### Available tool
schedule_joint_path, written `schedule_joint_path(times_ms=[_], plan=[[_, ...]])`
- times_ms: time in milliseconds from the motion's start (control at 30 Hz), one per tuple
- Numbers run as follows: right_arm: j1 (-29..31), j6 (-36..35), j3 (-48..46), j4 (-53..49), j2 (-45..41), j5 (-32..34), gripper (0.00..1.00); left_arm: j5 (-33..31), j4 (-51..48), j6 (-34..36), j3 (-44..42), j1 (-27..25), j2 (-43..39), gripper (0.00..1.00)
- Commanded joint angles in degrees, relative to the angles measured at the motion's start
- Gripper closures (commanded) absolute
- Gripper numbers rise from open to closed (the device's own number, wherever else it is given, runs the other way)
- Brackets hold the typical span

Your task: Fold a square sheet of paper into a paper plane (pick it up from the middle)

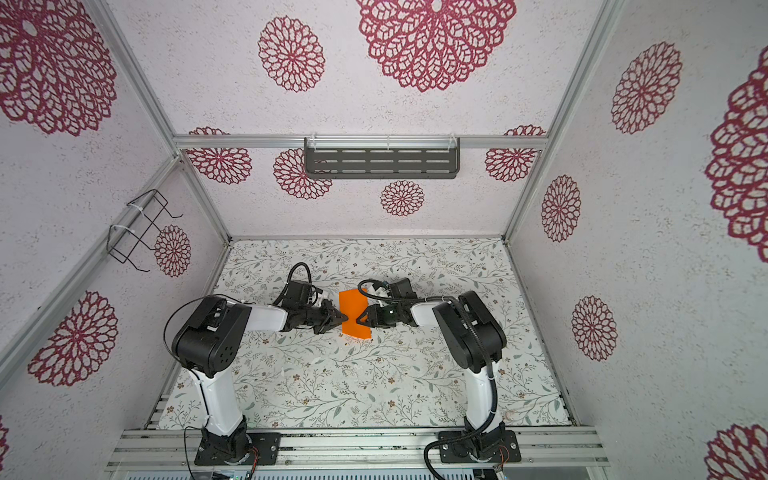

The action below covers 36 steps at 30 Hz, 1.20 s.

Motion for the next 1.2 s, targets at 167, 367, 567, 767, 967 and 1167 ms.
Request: schedule_joint_path(times_ms=[167,367,567,767,967,1167], plan=[[2.47,-12.83,-1.96,-2.25,-8.39,13.43,0.25,-1.73,-9.87,-0.26,3.69,0.28,-0.2,0.97],[8.01,-24.56,-8.24,4.67,-15.78,25.83,0.25,-1.88,-11.87,-3.15,5.02,0.29,-3.35,0.97],[12.01,-34.68,-17.62,20.28,-19.49,29.71,0.28,-1.75,-12.14,-6.77,5.48,0.28,-4.09,0.96],[16.51,-41.98,-18.62,25.8,-16.18,33.49,0.32,-1.84,-12.55,-8.52,5.83,0.24,-4.48,0.97],[18.79,-46.92,-17.48,29.7,-11.66,35.88,0.41,-1.77,-12.85,-9.04,6.01,0.16,-4.42,0.97],[19.08,-48.11,-15.61,31.42,-8.5,38.06,0.6,-1.93,-13.97,-8.75,6.25,0.18,-4.55,0.96]])
